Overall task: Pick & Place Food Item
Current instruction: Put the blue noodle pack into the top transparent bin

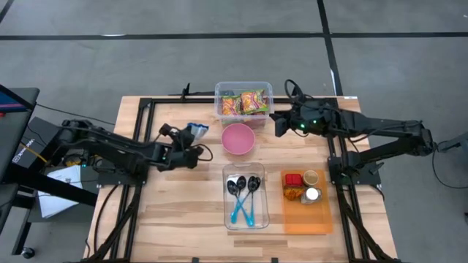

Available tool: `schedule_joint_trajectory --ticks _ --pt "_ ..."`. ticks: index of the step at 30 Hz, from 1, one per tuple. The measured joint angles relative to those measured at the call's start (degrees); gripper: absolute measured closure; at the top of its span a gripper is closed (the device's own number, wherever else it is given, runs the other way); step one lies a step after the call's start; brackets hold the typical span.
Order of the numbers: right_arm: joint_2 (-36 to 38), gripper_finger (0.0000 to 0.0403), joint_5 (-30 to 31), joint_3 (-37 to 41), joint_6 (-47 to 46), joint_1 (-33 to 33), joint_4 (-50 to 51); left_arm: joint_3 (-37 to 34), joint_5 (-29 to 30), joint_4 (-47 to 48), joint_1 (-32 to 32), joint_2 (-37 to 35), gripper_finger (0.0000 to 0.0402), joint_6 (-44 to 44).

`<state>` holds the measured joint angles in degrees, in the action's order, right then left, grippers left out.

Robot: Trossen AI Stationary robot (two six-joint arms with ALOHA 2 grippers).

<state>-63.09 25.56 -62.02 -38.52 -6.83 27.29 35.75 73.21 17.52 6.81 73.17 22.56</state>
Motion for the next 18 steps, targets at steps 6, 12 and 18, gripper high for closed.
schedule_joint_trajectory --ticks 6,12,18 --pt "0.0 0.0287 -0.2 1.2 -1.0 0.1 0.1 -0.5 4.0 -0.5 1.2 7.0 0.0401 10.1" --pt "0.0 0.0287 -0.2 1.3 -0.7 0.1 0.2 -0.5 4.0 -3.0 8.0 13.4 0.0402 15.1" --pt "0.0 0.0287 -0.2 1.3 -0.5 0.1 0.2 -0.5 -6.9 -3.6 15.9 17.3 0.0388 23.1"
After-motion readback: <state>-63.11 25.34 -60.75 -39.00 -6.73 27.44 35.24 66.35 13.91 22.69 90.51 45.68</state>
